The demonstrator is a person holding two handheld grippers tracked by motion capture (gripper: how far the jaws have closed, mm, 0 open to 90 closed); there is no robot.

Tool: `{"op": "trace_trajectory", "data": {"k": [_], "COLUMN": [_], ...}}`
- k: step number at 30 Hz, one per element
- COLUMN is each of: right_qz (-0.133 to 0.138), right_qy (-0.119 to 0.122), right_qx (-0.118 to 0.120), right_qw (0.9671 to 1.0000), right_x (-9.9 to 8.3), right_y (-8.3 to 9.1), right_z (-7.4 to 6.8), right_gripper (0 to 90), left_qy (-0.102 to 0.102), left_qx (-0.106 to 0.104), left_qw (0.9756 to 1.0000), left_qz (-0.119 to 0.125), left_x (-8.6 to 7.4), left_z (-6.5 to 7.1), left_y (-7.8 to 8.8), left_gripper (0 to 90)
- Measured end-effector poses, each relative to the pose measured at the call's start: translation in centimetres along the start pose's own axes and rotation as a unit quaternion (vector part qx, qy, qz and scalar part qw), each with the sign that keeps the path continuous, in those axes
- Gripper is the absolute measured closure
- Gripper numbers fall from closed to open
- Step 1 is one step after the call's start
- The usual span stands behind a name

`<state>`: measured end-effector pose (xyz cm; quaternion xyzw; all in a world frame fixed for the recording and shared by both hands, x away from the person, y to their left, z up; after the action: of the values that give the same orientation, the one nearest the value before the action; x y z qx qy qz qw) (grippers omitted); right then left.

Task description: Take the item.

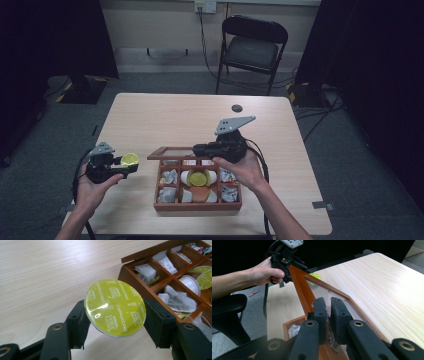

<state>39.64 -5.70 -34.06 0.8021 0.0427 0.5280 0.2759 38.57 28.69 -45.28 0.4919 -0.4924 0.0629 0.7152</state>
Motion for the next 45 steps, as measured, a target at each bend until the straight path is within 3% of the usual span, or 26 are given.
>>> {"op": "trace_trajectory", "data": {"k": [8, 17, 21, 23, 27, 33, 35, 45], "right_qz": [0.001, 0.001, 0.002, -0.001, -0.002, -0.004, -0.005, -0.006], "right_qy": [0.0, 0.0, -0.001, -0.004, -0.009, -0.012, -0.013, -0.013], "right_qx": [0.0, 0.0, 0.0, 0.0, 0.003, 0.004, 0.004, 0.005], "right_qw": [1.0, 1.0, 1.0, 1.0, 1.0, 0.9999, 0.9999, 0.9999], "right_x": [0.0, -0.1, 0.0, -0.1, -0.1, -0.1, -0.1, -0.2], "right_y": [0.0, 0.0, 0.0, 0.0, 0.0, 0.0, 0.0, -0.1], "right_z": [0.0, 0.0, 0.0, 0.0, 0.1, 0.1, 0.1, 0.1], "right_gripper": [83.3, 83.2, 83.0, 82.7, 82.5, 82.3, 82.4, 82.6], "left_qy": [-0.002, 0.0, -0.007, -0.018, -0.028, -0.011, 0.005, -0.002], "left_qx": [-0.005, -0.016, -0.01, 0.008, 0.002, -0.012, -0.013, -0.011], "left_qw": [0.9996, 0.9989, 0.9982, 0.9974, 0.9965, 0.9979, 0.9983, 0.9985], "left_qz": [-0.027, -0.044, -0.058, -0.069, -0.079, -0.064, -0.056, -0.053], "left_x": [0.1, -0.3, -0.6, -0.7, -0.9, -1.1, -1.4, -1.6], "left_z": [-0.6, -0.6, -0.8, -0.7, -0.2, -0.5, -0.7, -0.5], "left_y": [-2.7, -4.5, -5.4, -5.7, -6.3, -6.3, -6.2, -6.1], "left_gripper": [40.7, 40.7, 40.7, 40.6, 40.6, 40.6, 40.6, 40.1]}}
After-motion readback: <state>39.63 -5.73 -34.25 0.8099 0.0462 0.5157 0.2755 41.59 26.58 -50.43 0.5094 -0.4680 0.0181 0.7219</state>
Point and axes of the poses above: each handheld gripper's, and its own axes: y roughly backward along the jaws, x roughly out of its top, z roughly to its right, the point moved 3 cm from there along -y, roughly forward along the jaws, and after that the axes turned 10 degrees about -y, right-handed, at the moved point
